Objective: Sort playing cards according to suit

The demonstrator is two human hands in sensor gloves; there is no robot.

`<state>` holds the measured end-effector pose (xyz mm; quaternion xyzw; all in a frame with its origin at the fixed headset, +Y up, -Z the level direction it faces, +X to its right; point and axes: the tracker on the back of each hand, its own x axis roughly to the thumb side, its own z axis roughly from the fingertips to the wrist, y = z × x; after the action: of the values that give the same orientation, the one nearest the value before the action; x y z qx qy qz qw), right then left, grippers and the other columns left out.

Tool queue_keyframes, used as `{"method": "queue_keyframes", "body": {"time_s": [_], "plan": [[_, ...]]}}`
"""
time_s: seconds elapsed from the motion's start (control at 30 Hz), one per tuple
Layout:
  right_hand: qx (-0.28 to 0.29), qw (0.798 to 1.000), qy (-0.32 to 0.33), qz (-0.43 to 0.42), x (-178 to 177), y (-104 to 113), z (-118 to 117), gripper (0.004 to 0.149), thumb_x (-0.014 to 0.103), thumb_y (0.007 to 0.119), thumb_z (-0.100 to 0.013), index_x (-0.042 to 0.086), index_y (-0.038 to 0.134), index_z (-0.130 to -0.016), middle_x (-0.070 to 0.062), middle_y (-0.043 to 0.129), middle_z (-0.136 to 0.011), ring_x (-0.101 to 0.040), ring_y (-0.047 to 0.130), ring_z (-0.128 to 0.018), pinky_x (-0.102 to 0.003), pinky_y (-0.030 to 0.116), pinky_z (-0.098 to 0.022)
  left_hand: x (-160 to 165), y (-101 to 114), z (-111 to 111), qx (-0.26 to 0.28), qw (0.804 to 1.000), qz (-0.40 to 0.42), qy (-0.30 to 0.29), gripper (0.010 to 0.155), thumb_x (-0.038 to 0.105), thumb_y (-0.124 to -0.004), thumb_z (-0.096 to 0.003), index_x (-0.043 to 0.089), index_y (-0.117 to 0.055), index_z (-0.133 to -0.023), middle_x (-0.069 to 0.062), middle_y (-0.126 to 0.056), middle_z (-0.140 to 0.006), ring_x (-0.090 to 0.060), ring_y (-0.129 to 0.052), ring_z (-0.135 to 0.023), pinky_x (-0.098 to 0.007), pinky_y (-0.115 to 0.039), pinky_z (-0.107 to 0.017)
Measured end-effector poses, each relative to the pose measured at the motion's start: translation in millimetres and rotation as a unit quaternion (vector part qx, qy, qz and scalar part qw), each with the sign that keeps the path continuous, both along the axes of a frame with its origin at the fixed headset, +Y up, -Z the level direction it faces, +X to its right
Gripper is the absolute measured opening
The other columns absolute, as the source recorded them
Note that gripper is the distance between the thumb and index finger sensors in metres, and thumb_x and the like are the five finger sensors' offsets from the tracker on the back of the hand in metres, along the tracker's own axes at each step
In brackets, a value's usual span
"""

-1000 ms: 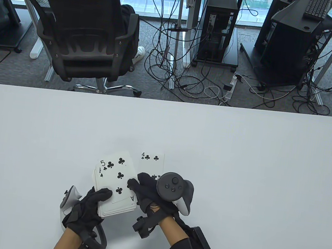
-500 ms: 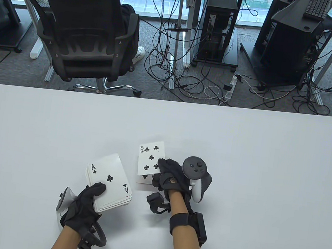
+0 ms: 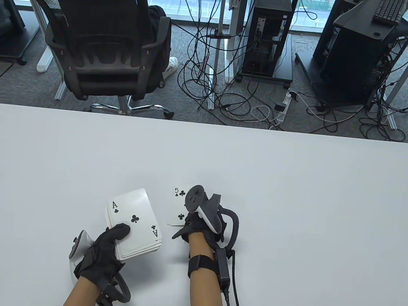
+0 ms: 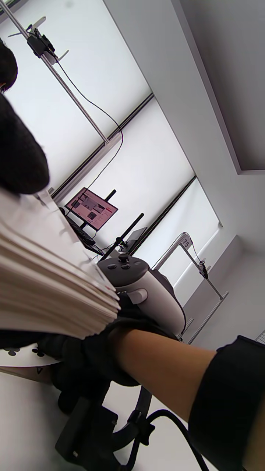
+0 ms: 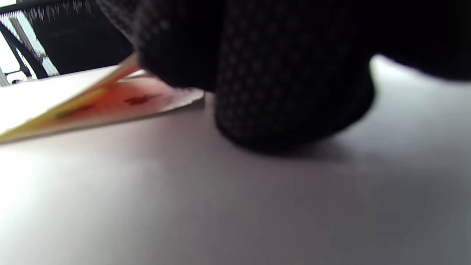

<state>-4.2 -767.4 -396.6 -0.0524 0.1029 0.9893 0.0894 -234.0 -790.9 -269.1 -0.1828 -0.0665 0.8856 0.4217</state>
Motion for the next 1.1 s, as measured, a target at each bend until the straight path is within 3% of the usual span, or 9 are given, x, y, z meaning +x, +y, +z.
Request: {"method": "queue_keyframes", "body": {"time_s": [0.33,0.5,0.6,0.63,0.77,0.83,0.93,1.0,1.1], "plan": [[-0.017,0.999,0.02,0.04,4,8,5,0.061,0.038,0.063,-0.057,-0.018,0.071,-0.079,-0.014,0.093,-0.039,-0.034,0.097,-0.025,-0.044,0.085,-0.015,1,0,0,0.004,1.0,0.0,-0.008,0.066,0.048,-0.067,-0.0634,0.027,-0.026,-0.111,-0.004,-0.047,-0.113,-0.028,-0.069,-0.099,-0.037,-0.073,-0.068],[0.032,0.996,0.063,-0.06,12,33,16,0.062,0.036,0.062,-0.057,-0.02,0.067,-0.081,-0.018,0.092,-0.044,-0.038,0.097,-0.029,-0.047,0.085,-0.018,2,-1,0,0.0,1.0,-0.002,-0.009,0.066,0.048,-0.067,-0.0635,0.027,-0.026,-0.111,-0.004,-0.047,-0.113,-0.028,-0.069,-0.099,-0.038,-0.073,-0.068],[0.087,0.959,0.129,-0.236,9,48,34,0.059,0.033,0.063,-0.057,-0.02,0.069,-0.08,-0.019,0.092,-0.045,-0.04,0.097,-0.03,-0.048,0.085,-0.019,3,-2,0,-0.003,1.0,-0.004,-0.01,0.066,0.048,-0.067,-0.0636,0.027,-0.026,-0.111,-0.004,-0.047,-0.113,-0.028,-0.069,-0.099,-0.038,-0.072,-0.068],[0.098,0.932,0.163,-0.308,6,53,42,0.058,0.032,0.063,-0.057,-0.021,0.069,-0.08,-0.021,0.092,-0.046,-0.041,0.096,-0.031,-0.05,0.085,-0.02,3,-2,1,-0.004,1.0,-0.005,-0.01,0.066,0.048,-0.067,-0.0636,0.027,-0.026,-0.111,-0.004,-0.047,-0.113,-0.028,-0.069,-0.099,-0.038,-0.072,-0.068],[0.062,0.868,0.217,-0.442,-9,61,72,0.058,0.032,0.065,-0.057,-0.02,0.071,-0.081,-0.025,0.091,-0.05,-0.047,0.094,-0.036,-0.054,0.083,-0.023,4,-3,1,-0.007,1.0,-0.009,-0.012,0.066,0.048,-0.068,-0.0634,0.027,-0.026,-0.111,-0.005,-0.047,-0.113,-0.028,-0.069,-0.099,-0.038,-0.072,-0.068],[0.039,0.872,0.248,-0.42,-16,63,82,0.068,0.041,0.067,-0.055,-0.021,0.067,-0.084,-0.027,0.089,-0.055,-0.049,0.092,-0.041,-0.056,0.082,-0.026,4,-3,1,-0.009,1.0,-0.012,-0.012,0.066,0.048,-0.068,-0.0634,0.027,-0.026,-0.111,-0.005,-0.047,-0.113,-0.029,-0.069,-0.099,-0.038,-0.072,-0.068],[0.048,0.896,0.285,-0.337,-26,66,90,0.082,0.049,0.072,-0.051,-0.021,0.055,-0.088,-0.025,0.082,-0.061,-0.048,0.089,-0.048,-0.055,0.081,-0.031,4,-4,1,-0.008,1.0,-0.015,-0.015,0.066,0.048,-0.068,-0.0633,0.027,-0.027,-0.111,-0.005,-0.047,-0.113,-0.029,-0.069,-0.099,-0.038,-0.072,-0.068],[0.082,0.906,0.277,-0.309,-28,66,93,0.075,0.046,0.075,-0.049,-0.017,0.056,-0.085,-0.018,0.083,-0.057,-0.042,0.092,-0.045,-0.05,0.083,-0.03,5,-3,1,-0.005,1.0,-0.006,-0.02,0.066,0.048,-0.068,-0.0633,0.027,-0.027,-0.111,-0.005,-0.047,-0.112,-0.029,-0.069,-0.099,-0.038,-0.072,-0.068],[0.104,0.897,0.237,-0.359,-26,60,91,0.063,0.039,0.077,-0.048,-0.015,0.064,-0.078,-0.014,0.087,-0.047,-0.035,0.095,-0.036,-0.046,0.086,-0.023,6,-3,1,-0.003,1.0,0.0,-0.026,0.065,0.049,-0.068,-0.0634,0.027,-0.028,-0.11,-0.004,-0.048,-0.112,-0.029,-0.07,-0.098,-0.038,-0.072,-0.068]]}}
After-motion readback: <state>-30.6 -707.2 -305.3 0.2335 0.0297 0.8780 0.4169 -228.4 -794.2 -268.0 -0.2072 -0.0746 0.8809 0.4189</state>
